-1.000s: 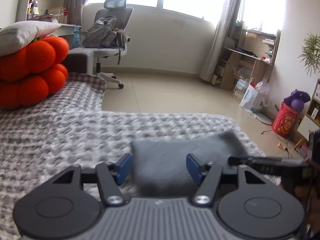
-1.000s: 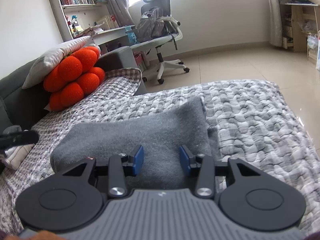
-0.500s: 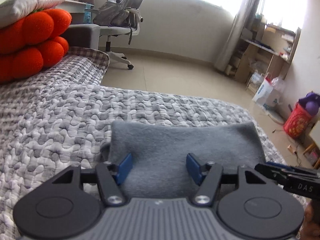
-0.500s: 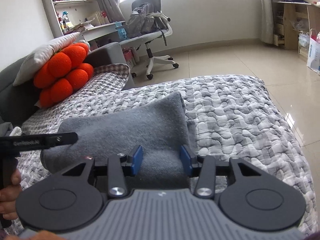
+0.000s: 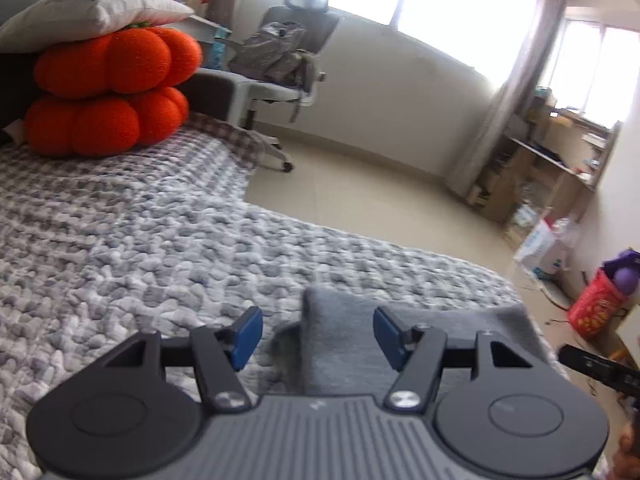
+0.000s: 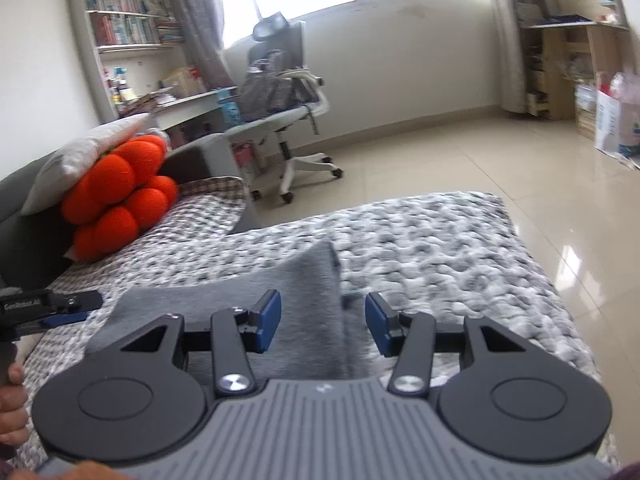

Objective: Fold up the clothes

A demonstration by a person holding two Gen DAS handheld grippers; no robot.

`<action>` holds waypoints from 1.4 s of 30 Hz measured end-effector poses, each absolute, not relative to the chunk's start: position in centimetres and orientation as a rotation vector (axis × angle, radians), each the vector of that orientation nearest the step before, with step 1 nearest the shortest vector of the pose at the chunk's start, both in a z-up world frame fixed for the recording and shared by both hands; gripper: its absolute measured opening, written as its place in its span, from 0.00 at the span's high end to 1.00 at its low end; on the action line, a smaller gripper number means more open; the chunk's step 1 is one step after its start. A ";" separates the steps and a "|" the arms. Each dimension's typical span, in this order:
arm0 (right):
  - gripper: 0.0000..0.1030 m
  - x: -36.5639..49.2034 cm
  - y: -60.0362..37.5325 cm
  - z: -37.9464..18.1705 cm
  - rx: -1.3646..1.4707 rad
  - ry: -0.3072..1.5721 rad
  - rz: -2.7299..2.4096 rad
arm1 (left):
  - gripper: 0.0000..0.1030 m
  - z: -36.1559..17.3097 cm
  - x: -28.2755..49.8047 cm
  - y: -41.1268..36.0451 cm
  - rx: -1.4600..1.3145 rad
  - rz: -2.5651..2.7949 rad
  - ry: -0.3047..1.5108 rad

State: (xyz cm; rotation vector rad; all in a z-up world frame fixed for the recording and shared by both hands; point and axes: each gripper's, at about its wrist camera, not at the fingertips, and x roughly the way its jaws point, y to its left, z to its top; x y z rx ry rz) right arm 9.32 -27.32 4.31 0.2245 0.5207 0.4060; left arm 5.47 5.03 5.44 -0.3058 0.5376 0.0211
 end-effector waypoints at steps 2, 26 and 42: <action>0.51 9.2 -27.0 4.3 0.218 0.528 0.458 | 0.39 5.5 5.3 4.4 -0.292 -0.001 0.536; 0.71 10.9 -30.1 3.2 0.376 0.684 0.505 | 0.34 3.3 6.4 -1.0 -0.112 -0.124 0.589; 0.85 12.4 -30.7 3.5 0.534 0.699 0.560 | 0.28 3.6 7.3 0.8 -0.179 -0.100 0.579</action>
